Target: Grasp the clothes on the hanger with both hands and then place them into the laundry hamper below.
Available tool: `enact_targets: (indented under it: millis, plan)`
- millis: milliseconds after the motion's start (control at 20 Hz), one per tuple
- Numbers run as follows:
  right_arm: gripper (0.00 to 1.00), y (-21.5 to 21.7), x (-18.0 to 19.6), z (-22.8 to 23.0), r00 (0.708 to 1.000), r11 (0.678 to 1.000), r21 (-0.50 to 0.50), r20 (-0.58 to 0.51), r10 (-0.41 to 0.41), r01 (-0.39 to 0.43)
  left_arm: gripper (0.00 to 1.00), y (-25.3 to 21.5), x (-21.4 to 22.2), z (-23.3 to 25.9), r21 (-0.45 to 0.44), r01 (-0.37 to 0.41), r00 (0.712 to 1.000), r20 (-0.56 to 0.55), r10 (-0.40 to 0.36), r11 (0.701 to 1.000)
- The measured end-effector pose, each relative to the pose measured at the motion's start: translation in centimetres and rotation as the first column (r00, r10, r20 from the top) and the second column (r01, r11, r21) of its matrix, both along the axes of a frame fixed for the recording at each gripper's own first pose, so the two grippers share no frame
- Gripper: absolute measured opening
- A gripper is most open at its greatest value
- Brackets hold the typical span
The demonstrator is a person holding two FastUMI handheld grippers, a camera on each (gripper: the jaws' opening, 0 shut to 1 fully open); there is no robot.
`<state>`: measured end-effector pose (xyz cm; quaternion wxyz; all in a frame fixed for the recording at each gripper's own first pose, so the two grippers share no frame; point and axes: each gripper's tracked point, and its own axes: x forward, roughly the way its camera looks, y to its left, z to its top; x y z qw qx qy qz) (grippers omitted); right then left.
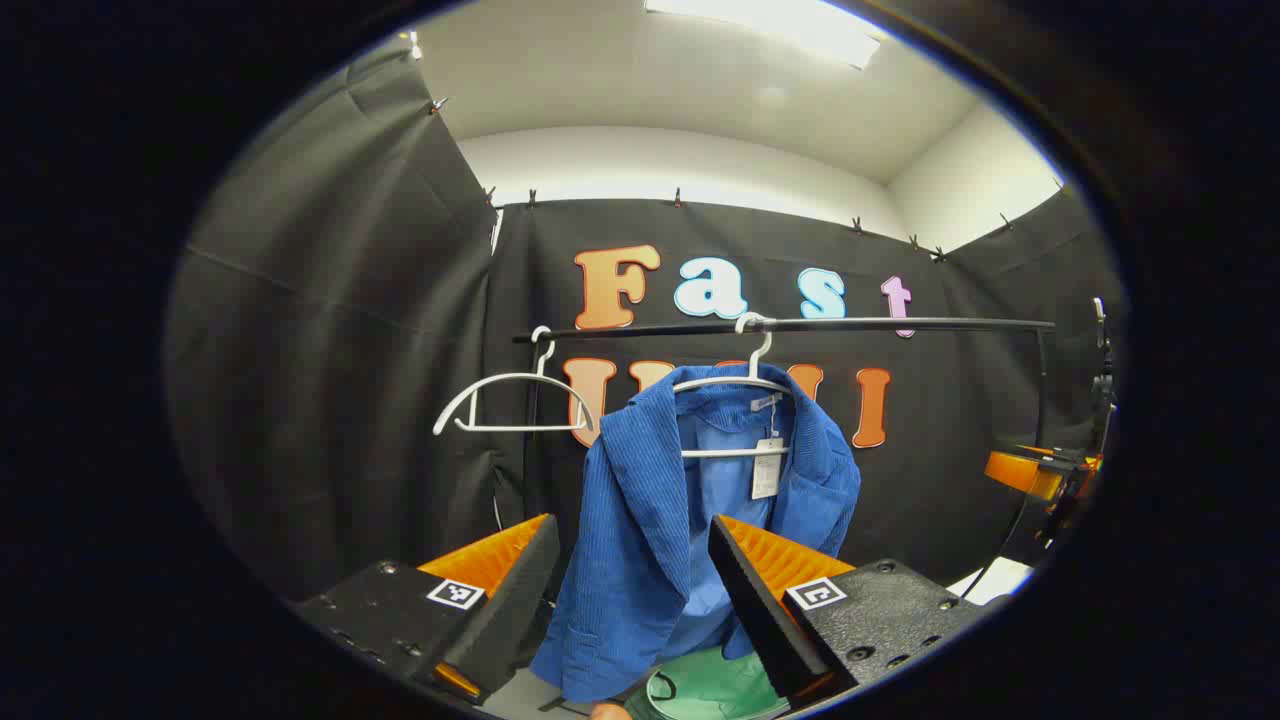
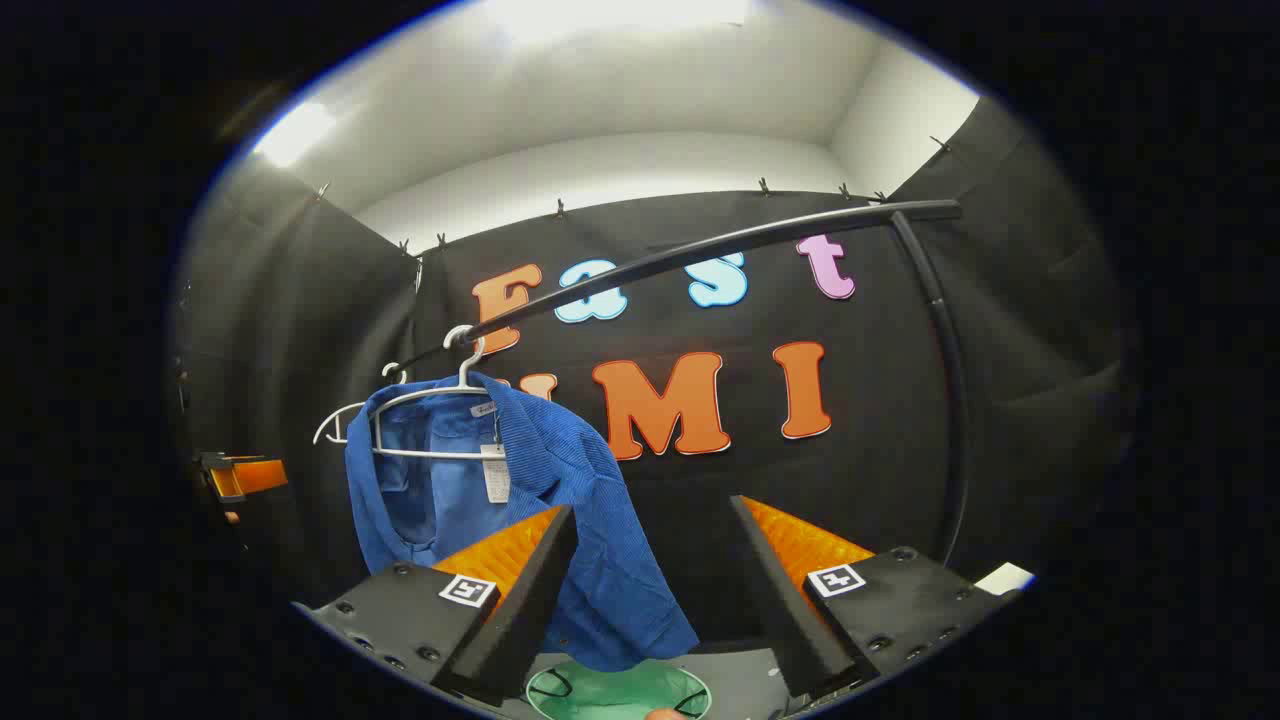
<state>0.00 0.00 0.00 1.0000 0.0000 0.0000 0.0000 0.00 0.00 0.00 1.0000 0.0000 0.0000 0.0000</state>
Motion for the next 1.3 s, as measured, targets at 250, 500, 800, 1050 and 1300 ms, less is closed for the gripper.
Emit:
enact_targets:
  millis: [250,500,800,1050,1300]
  plan:
    - [0.97,-0.4,0.4,0.1,1.0,1.0,0.0,0.001,-0.004,0.004,0.95,-0.9,0.3,-0.9,-0.025,0.034,0.999,-0.036,-0.035,0.999]
    - [0.98,-0.5,1.1,-0.2,1.0,1.0,0.0,-0.011,-0.004,0.004,0.95,-0.9,0.8,-0.4,-0.014,0.021,1.0,-0.02,-0.022,1.0]
    - [0.97,-0.9,1.1,-0.2,1.0,1.0,0.008,-0.017,-0.012,0.012,0.95,-0.8,0.6,-0.1,-0.007,0.016,1.0,-0.01,-0.016,1.0]
    - [0.98,-0.4,1.1,-0.4,1.0,1.0,0.003,-0.028,-0.007,0.007,0.95,-0.7,0.6,-0.1,-0.006,0.014,1.0,-0.003,-0.014,1.0]
    - [0.97,0.7,1.9,-1.4,0.999,1.0,0.002,-0.049,0.014,-0.014,0.95,-0.3,1.3,-0.8,-0.01,0.007,1.0,-0.021,-0.008,1.0]
